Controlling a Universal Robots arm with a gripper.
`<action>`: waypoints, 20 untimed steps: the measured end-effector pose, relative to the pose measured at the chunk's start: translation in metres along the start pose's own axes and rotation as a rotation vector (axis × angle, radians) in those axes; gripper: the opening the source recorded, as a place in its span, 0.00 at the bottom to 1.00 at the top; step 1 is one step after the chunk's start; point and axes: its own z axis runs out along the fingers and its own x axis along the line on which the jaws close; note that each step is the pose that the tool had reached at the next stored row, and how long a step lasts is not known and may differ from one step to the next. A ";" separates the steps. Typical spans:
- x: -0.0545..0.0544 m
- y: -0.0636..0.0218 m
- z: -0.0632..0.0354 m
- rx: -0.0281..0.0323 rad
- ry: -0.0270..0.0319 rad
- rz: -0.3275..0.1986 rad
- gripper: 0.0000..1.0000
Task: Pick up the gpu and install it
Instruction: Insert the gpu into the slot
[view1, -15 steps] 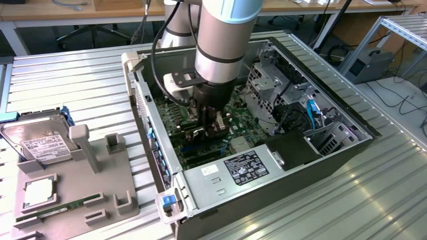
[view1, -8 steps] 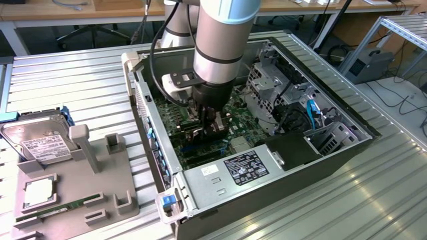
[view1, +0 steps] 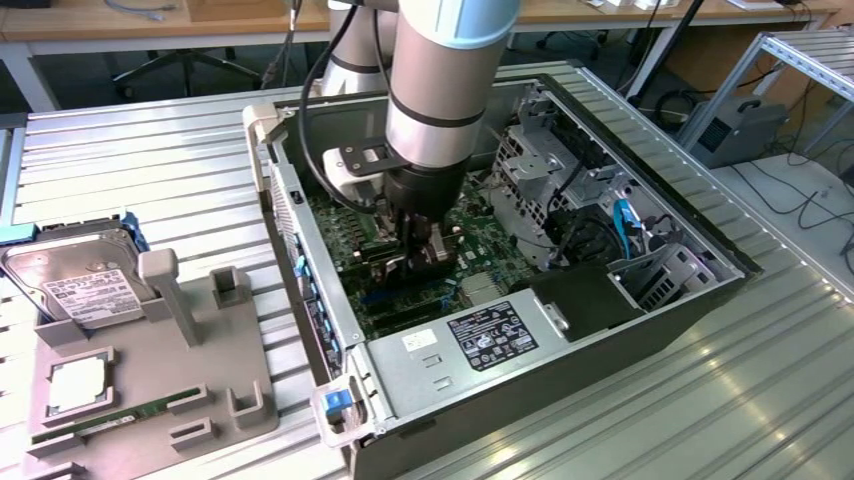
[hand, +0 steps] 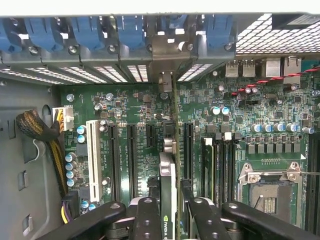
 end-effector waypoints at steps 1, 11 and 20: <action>0.000 0.0003 0.0000 0.0000 0.0000 0.000 0.27; 0.000 0.0007 0.0021 0.0001 -0.0002 0.000 0.27; 0.000 0.0007 0.0022 0.0000 -0.0001 0.000 0.27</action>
